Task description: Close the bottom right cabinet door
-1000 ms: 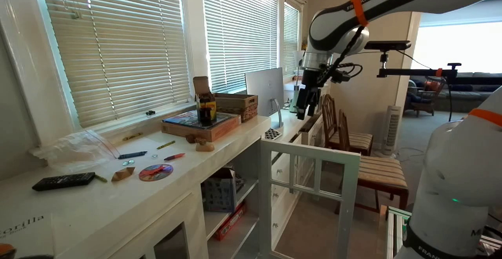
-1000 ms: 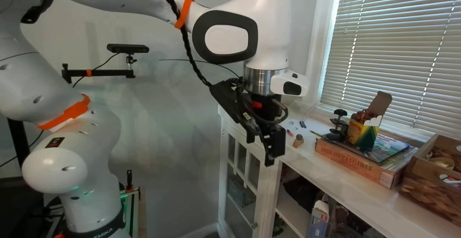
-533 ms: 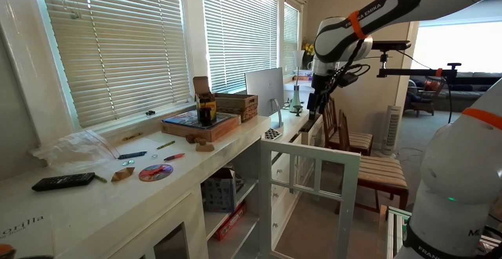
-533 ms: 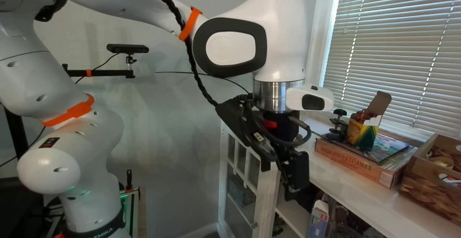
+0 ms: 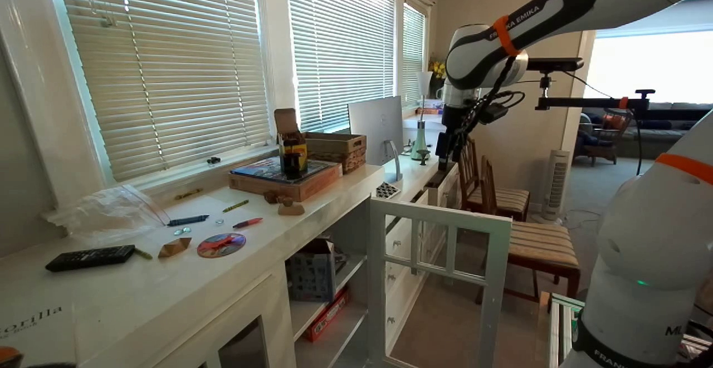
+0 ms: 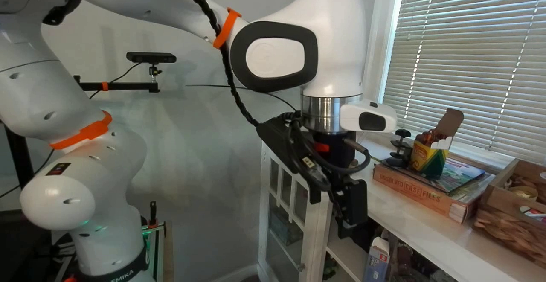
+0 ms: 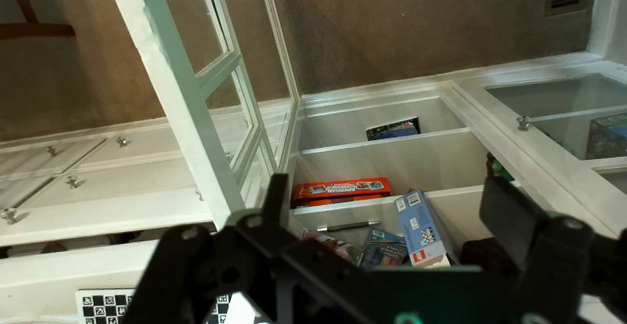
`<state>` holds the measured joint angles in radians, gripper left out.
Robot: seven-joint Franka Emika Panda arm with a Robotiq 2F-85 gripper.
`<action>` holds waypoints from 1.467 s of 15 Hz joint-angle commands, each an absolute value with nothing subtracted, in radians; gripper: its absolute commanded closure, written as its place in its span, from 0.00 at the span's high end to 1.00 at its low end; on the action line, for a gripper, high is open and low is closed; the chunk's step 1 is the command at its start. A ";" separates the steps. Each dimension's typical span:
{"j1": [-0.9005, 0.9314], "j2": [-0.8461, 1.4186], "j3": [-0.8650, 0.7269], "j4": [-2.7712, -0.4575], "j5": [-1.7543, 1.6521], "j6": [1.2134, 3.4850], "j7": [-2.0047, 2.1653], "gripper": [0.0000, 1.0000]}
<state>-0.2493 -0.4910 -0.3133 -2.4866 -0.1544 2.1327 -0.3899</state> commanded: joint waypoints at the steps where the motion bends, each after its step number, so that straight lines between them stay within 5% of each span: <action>1: -0.245 -0.491 -0.317 -2.485 -0.157 2.130 -0.388 1.00; 11: -0.318 -0.293 -0.553 -2.473 -0.135 2.249 -0.697 1.00; 15: -0.350 -0.191 -0.543 -2.460 -0.211 2.515 -0.708 1.00; 22: -0.336 -0.185 -0.552 -2.456 -0.112 2.501 -0.779 1.00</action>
